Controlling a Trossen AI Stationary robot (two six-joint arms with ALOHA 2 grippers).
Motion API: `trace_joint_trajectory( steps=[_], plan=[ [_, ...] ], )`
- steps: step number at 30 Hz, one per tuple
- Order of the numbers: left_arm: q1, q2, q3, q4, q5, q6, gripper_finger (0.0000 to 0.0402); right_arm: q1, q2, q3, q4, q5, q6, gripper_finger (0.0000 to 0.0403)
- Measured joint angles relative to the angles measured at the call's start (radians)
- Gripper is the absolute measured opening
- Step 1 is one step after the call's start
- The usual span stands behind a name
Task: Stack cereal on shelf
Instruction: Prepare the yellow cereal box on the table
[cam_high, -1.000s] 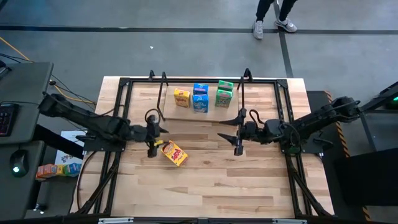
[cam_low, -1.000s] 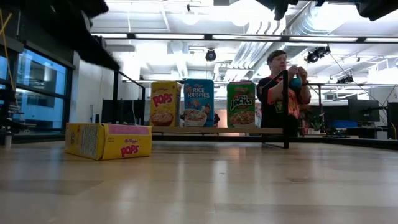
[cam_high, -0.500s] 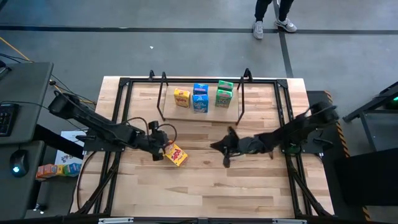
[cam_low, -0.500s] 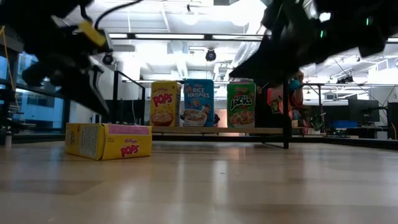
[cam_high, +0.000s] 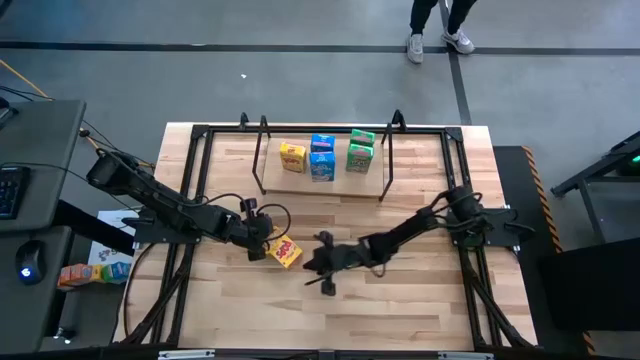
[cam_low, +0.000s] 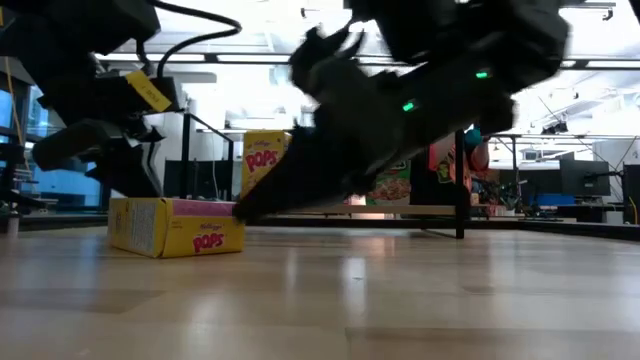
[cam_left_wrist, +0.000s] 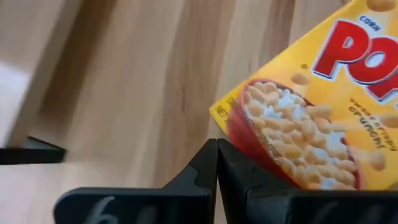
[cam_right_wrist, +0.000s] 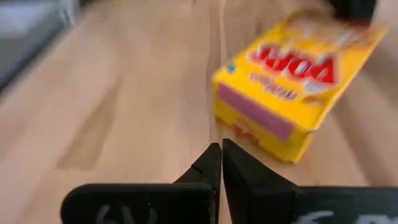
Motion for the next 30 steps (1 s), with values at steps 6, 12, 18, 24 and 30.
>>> trace_joint_trajectory(
  steps=[6,12,18,24,30],
  plan=[
    [-0.03,0.033,0.0,-0.009,0.024,-0.065,0.0,-0.014,0.065,0.162,-0.248,-0.025,-0.01,0.0001],
    [-0.088,0.049,0.0,-0.001,0.027,-0.155,0.0,-0.025,0.062,0.176,-0.315,0.015,-0.025,0.0],
    [-0.159,0.053,0.0,0.055,0.027,-0.248,0.0,-0.027,0.032,0.175,-0.405,0.019,-0.026,0.0],
    [-0.197,0.057,-0.003,0.146,0.029,-0.269,0.0,-0.023,-0.029,0.172,-0.473,0.022,-0.048,0.0],
    [-0.199,0.116,-0.002,0.168,0.052,-0.322,0.0,-0.023,-0.066,0.172,-0.504,0.064,-0.047,0.0]
  ],
)
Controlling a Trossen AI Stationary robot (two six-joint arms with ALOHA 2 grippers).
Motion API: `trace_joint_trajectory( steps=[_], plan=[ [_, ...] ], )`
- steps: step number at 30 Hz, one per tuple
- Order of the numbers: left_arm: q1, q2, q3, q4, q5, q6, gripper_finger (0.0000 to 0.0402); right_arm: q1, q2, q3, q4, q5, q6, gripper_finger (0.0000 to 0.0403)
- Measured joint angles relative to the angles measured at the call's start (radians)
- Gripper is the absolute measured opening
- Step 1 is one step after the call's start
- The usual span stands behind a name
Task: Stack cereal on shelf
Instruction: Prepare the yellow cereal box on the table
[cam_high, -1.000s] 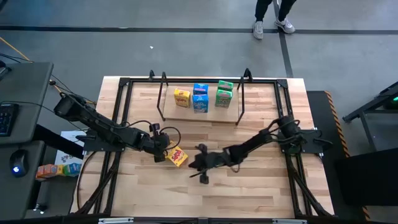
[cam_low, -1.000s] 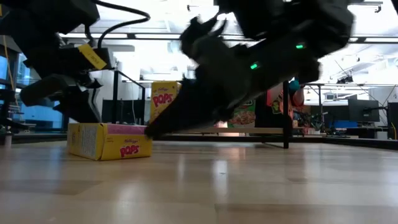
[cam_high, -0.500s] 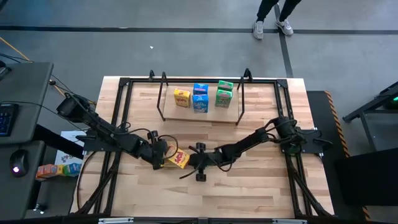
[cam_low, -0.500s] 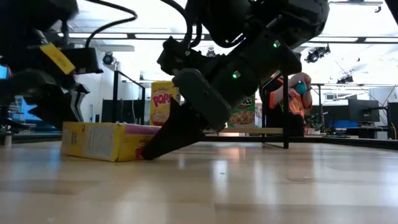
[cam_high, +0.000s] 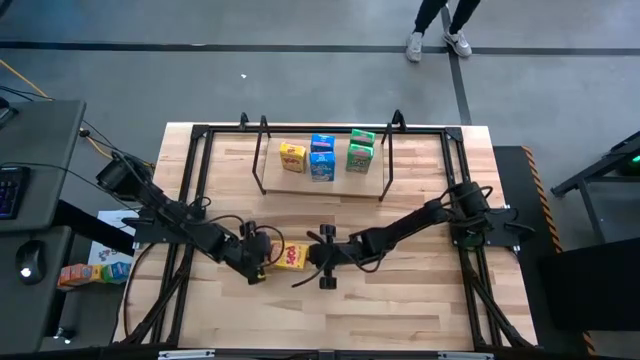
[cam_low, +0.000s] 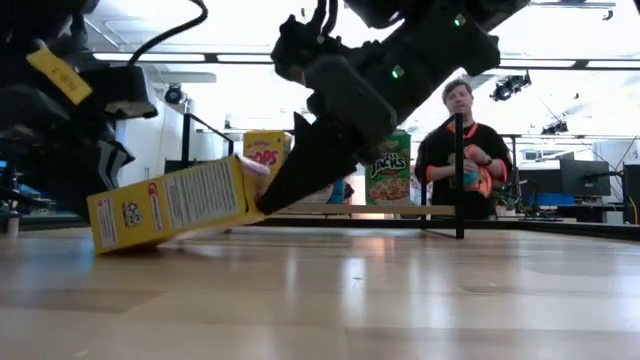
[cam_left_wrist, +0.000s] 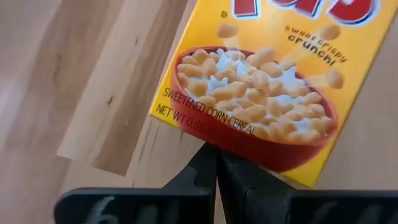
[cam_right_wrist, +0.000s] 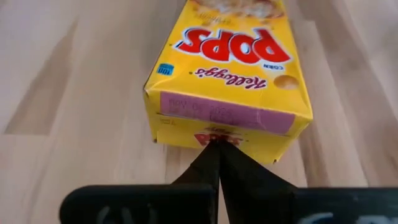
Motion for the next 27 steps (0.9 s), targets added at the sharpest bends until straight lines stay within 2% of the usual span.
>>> trace_joint_trajectory(
  steps=[8,14,20,27],
  plan=[
    [0.0,0.117,0.005,0.092,-0.04,-0.005,0.0,0.022,-0.029,0.001,0.019,-0.002,-0.003,0.0],
    [0.003,0.117,0.005,0.11,-0.042,0.01,0.0,0.036,-0.075,0.004,0.123,0.001,-0.042,0.0],
    [0.017,0.117,0.003,0.214,-0.018,0.076,0.0,0.032,-0.09,0.007,0.264,0.015,-0.113,0.0],
    [0.079,0.124,0.004,0.343,0.022,0.212,0.0,0.002,-0.084,0.007,0.273,0.002,-0.127,0.0]
  ],
)
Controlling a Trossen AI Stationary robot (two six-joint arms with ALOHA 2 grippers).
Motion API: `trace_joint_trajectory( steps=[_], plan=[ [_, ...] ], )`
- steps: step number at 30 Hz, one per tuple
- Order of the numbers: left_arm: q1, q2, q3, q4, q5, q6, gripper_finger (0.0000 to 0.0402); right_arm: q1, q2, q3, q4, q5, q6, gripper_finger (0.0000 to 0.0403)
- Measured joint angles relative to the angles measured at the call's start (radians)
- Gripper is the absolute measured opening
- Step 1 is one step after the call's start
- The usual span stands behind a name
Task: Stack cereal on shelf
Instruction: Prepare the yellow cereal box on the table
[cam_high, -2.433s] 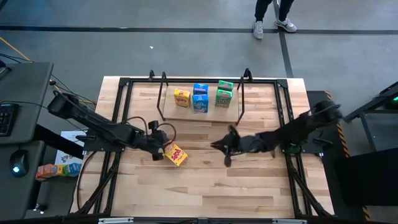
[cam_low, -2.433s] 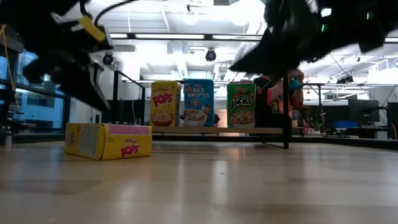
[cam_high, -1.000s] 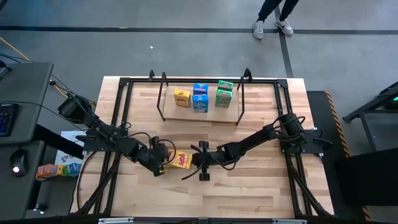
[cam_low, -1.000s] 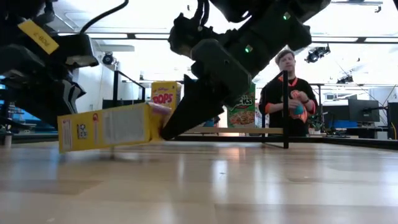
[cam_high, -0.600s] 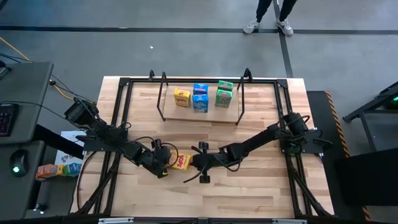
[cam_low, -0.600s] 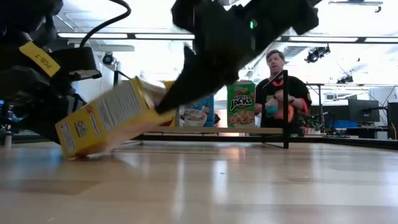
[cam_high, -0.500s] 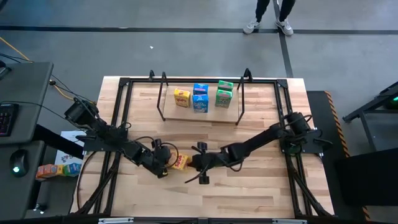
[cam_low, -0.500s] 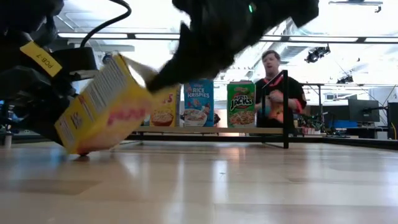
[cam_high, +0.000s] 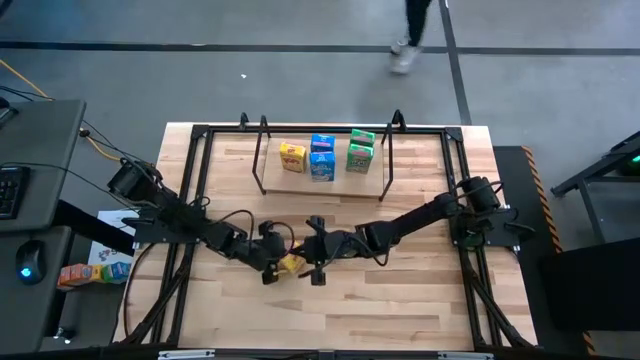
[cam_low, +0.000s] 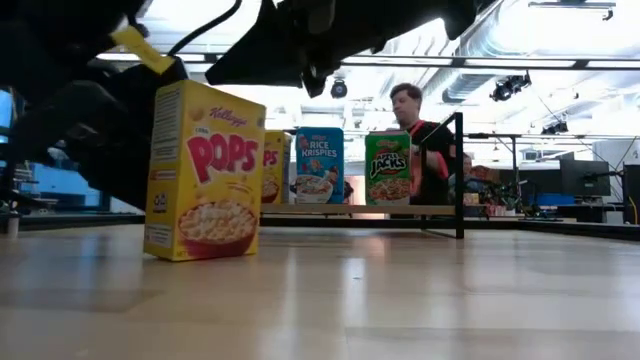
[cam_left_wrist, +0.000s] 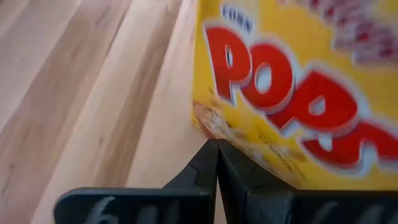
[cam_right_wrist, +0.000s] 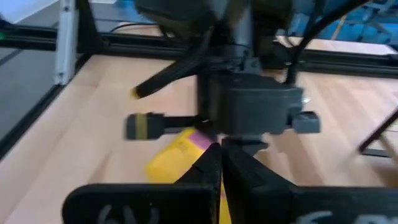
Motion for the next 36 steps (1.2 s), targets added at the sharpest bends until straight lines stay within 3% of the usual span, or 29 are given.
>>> trace_joint_trajectory(
  steps=[8,12,18,25,30,36],
  plan=[
    [0.02,-0.062,0.0,-0.077,-0.012,0.041,0.0,-0.006,-0.003,0.0,0.033,0.004,-0.051,0.0],
    [0.015,-0.192,0.0,-0.233,-0.117,0.016,0.0,-0.006,-0.032,-0.001,0.032,0.024,-0.079,0.0],
    [-0.003,-0.433,-0.001,-0.444,-0.302,-0.042,0.0,0.001,-0.12,-0.002,-0.073,0.166,-0.14,0.0],
    [-0.034,-0.557,-0.001,-0.382,-0.314,-0.018,0.0006,0.018,-0.24,-0.005,-0.322,0.34,-0.096,0.0],
    [-0.035,-0.546,0.0,-0.303,-0.276,0.034,0.0042,0.043,-0.272,-0.006,-0.476,0.444,-0.008,0.0],
    [-0.011,-0.551,0.016,-0.257,-0.233,0.119,0.0129,0.067,-0.281,-0.006,-0.577,0.527,0.067,0.0]
  ],
)
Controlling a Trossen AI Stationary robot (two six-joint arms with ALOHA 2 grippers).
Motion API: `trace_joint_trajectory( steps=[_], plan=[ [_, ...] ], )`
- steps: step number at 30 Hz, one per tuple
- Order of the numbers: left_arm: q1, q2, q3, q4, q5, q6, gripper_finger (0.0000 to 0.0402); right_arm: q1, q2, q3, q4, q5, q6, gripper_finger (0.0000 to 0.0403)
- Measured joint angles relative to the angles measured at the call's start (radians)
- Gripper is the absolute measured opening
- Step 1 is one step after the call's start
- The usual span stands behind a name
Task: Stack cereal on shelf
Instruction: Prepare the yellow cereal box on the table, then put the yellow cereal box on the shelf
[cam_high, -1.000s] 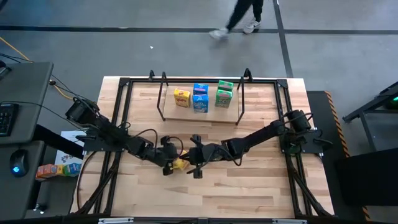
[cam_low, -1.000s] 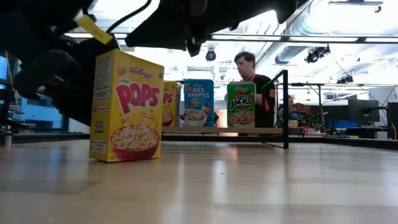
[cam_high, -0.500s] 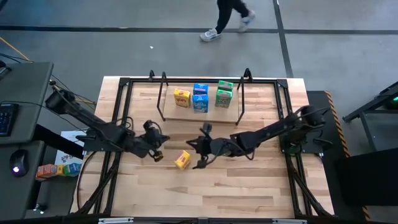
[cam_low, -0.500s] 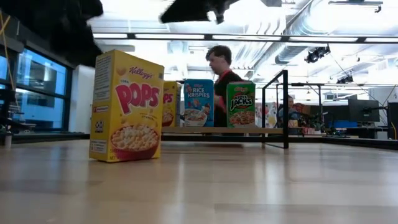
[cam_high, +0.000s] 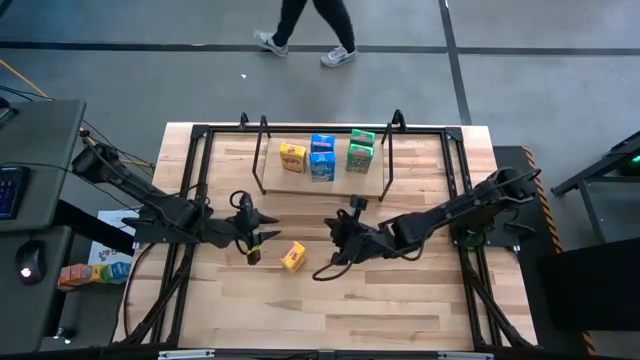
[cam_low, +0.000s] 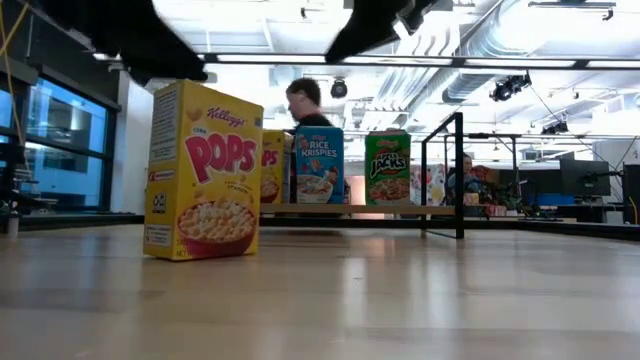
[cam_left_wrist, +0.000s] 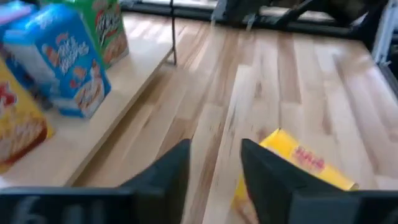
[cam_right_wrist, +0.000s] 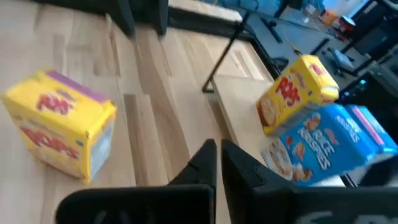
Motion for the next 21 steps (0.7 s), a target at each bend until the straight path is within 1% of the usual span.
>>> trace_joint_trajectory(
  steps=[5,7,9,11,14,18,21],
  plan=[
    [0.02,0.0,0.076,0.007,0.063,0.08,0.0216,0.007,0.0,0.0,-0.032,0.029,0.037,0.0],
    [0.027,-0.001,0.1,0.008,0.103,0.106,0.0244,0.007,0.0,0.0,-0.032,0.039,0.041,0.0],
    [0.03,-0.001,0.112,0.011,0.16,0.115,0.0263,0.007,0.0,0.0,-0.03,0.054,0.04,0.0],
    [0.029,-0.001,0.115,0.016,0.195,0.138,0.0271,0.007,0.0,0.0,-0.03,0.058,0.04,0.0],
    [0.029,-0.001,0.116,0.041,0.2,0.147,0.0272,0.007,0.0,0.0,-0.03,0.067,0.042,0.0],
    [0.029,0.0,0.116,0.058,0.237,0.084,0.0271,0.007,0.0,0.0,-0.03,0.067,0.058,0.0],
    [0.028,0.0,0.115,0.057,0.233,-0.055,0.0272,0.007,0.001,0.0,-0.03,0.067,0.065,0.0]
  ],
)
